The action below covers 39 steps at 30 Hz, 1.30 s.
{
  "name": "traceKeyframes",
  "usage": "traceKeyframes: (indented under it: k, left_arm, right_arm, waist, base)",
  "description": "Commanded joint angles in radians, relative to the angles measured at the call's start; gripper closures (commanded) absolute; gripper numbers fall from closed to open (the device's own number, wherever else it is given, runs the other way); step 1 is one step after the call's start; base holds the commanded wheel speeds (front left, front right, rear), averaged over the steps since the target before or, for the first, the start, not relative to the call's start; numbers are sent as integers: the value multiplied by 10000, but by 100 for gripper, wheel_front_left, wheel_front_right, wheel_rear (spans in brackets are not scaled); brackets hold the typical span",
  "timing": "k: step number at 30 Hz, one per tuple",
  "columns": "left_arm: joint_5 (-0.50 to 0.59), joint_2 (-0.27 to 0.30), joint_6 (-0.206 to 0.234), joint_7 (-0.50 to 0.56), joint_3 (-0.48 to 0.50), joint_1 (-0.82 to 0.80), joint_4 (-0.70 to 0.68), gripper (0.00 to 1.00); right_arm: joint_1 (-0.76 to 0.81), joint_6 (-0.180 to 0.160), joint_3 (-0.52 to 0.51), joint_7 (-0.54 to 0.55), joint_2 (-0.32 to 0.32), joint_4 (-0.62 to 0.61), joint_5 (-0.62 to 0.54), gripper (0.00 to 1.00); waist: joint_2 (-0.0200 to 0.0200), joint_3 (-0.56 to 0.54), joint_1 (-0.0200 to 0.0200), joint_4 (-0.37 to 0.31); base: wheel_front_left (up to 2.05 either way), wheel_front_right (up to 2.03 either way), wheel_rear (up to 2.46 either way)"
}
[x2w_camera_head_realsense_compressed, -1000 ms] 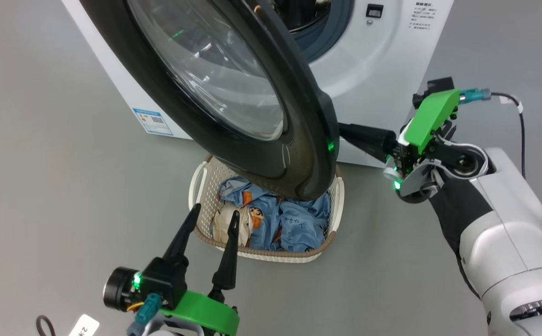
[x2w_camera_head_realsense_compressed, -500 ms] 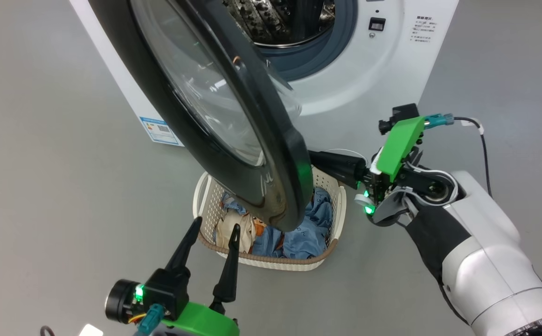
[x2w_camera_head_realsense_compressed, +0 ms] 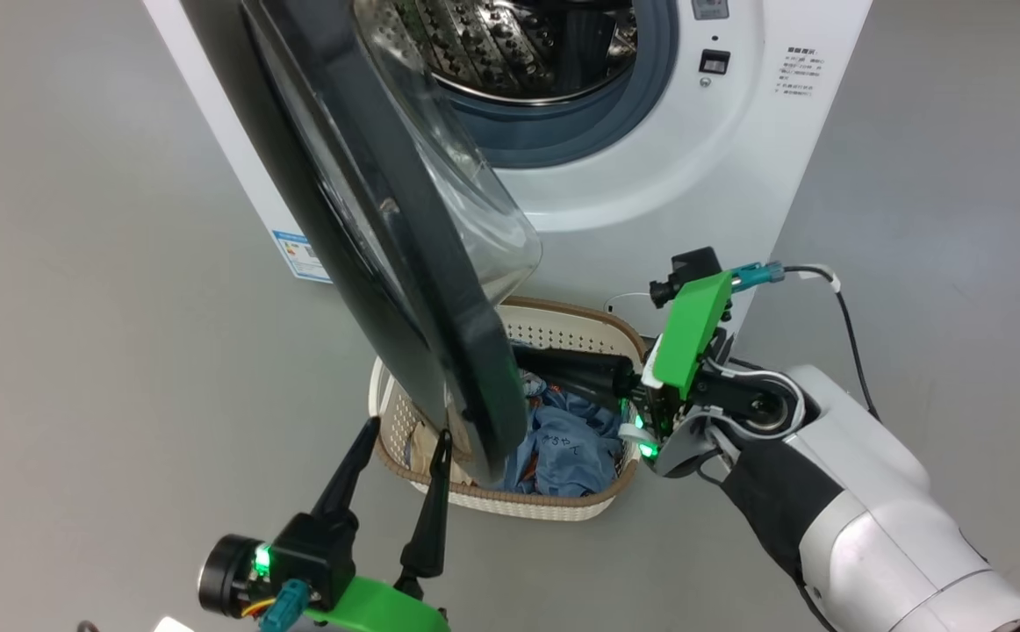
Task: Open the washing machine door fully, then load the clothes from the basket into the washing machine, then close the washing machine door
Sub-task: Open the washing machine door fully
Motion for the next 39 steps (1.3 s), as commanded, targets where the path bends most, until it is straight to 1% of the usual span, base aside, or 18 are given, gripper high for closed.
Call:
traceKeyframes:
  k: [1,8,13,16,22,28,31,36,39]
  left_arm:
    - [99,102,-27,-65,330,-63,-178,0]
    - [133,102,-13,-65,420,20,-190,0]
    - [162,102,-6,-65,581,125,-190,0]
    - [184,102,-7,-65,697,222,-186,0]
    - [232,102,-42,-65,869,435,-188,0]
    - [281,102,-52,-65,1072,653,-207,0]
    - [302,102,-71,-65,1218,744,-222,0]
    - [333,102,-92,-65,1503,863,-279,0]
    - [369,102,-140,-65,1640,934,-275,0]
  right_arm:
    - [120,17,240,-59,323,-327,138,100]
    - [113,17,533,-346,313,-271,416,100]
    - [263,17,577,-683,83,-411,581,100]
    - [462,17,583,-1010,-150,-643,589,100]
    - [1164,17,713,-2163,-927,-1726,-68,100]
    - [2202,17,911,-4275,-2170,-3590,-1895,100]
    - [2698,17,1181,-5579,-2961,-4364,-3462,100]
    - [3459,17,1318,-7499,-3830,-4910,-5923,100]
    - [3862,17,1088,-8422,-4095,-4851,-7459,100]
  waist:
    - [0,-38,0,-6]
    - [0,-138,0,-63]
    - [0,-299,0,-190]
    - [0,-470,0,-320]
    - [0,-835,0,-664]
    - [0,-1133,0,-1066]
    - [0,-1249,0,-1267]
    - [0,-1372,0,-1608]
    - [0,-1484,0,-1748]
  base:
    - [0,0,0]
    - [0,0,0]
    - [0,0,0]
    - [0,0,0]
    - [0,0,0]
    - [0,0,0]
    - [0,0,0]
    - [0,0,0]
    - [0,0,0]
